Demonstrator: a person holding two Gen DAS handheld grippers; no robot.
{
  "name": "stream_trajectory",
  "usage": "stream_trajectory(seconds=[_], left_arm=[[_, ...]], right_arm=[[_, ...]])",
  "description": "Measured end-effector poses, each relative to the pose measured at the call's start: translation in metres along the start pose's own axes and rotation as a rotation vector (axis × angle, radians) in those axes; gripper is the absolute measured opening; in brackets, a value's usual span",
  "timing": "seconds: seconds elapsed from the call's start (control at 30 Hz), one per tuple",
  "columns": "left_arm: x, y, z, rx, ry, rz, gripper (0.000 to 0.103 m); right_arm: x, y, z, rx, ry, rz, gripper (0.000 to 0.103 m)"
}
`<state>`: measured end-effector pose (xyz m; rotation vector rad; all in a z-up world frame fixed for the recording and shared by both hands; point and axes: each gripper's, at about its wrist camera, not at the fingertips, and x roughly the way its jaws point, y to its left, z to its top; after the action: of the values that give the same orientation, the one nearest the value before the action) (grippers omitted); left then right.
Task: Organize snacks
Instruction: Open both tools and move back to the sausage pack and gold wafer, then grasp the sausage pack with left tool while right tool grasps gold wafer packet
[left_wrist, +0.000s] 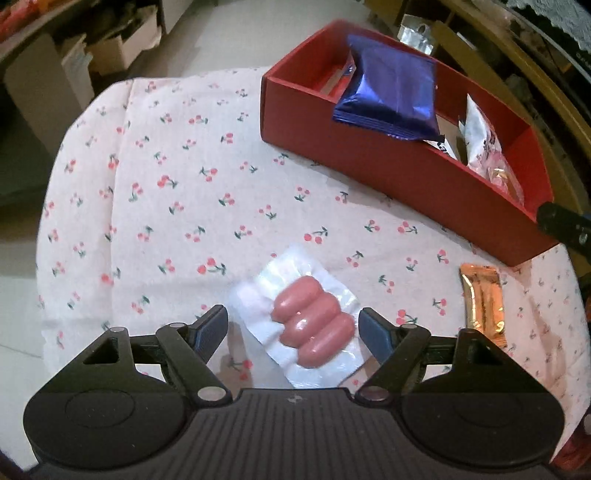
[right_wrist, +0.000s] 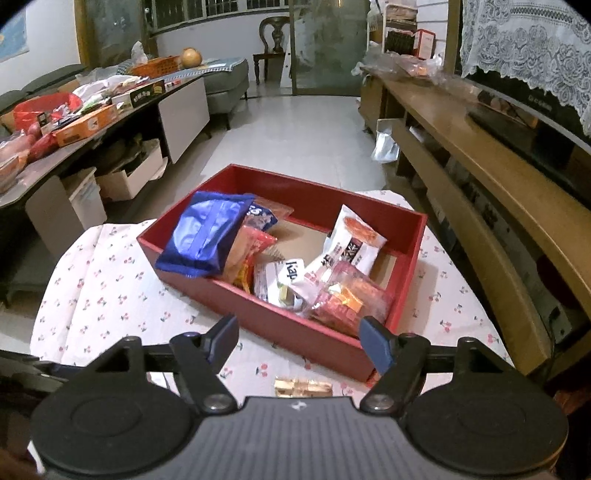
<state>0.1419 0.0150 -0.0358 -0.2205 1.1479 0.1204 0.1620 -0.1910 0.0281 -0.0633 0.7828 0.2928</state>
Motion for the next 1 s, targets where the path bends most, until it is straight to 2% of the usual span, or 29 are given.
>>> stream_trajectory(seconds=[0.23, 0.3, 0.37, 0.43, 0.53, 0.63, 0.73, 0.9, 0.97, 1.0], left_arm=[[0.021, -0.011, 0.009, -0.042, 0.023, 0.022, 0.093], [0.025, -0.014, 0.008, -0.028, 0.006, 0.037, 0.094], [0.022, -0.017, 0.004, 0.012, 0.003, 0.063, 0.086], [0.018, -0.017, 0.0, 0.045, 0.003, 0.069, 0.082], [0.014, -0.014, -0.004, 0.058, 0.016, 0.055, 0.081], [0.007, -0.012, -0.008, 0.071, 0.022, 0.034, 0.067], [0.0, -0.011, -0.01, 0.09, 0.029, -0.004, 0.065], [0.006, -0.006, -0.013, 0.082, 0.044, -0.031, 0.069], [0.008, -0.007, -0.015, 0.085, 0.043, -0.037, 0.082], [0.009, -0.008, -0.015, 0.089, 0.047, -0.036, 0.085]], right_arm=[[0.003, -0.008, -0.003, 0.024, 0.026, 0.022, 0.074], [0.003, -0.01, -0.004, 0.025, 0.029, 0.017, 0.074], [0.003, -0.014, -0.004, 0.029, 0.035, 0.018, 0.074], [0.004, -0.015, -0.005, 0.027, 0.041, 0.018, 0.074], [0.008, -0.018, -0.007, 0.037, 0.071, 0.037, 0.074], [0.013, -0.023, -0.013, 0.047, 0.114, 0.049, 0.074], [0.023, -0.03, -0.025, 0.061, 0.172, 0.05, 0.074], [0.043, -0.041, -0.035, 0.143, 0.251, 0.069, 0.074], [0.052, -0.04, -0.037, 0.178, 0.273, 0.096, 0.075], [0.055, -0.038, -0.037, 0.179, 0.283, 0.103, 0.075]])
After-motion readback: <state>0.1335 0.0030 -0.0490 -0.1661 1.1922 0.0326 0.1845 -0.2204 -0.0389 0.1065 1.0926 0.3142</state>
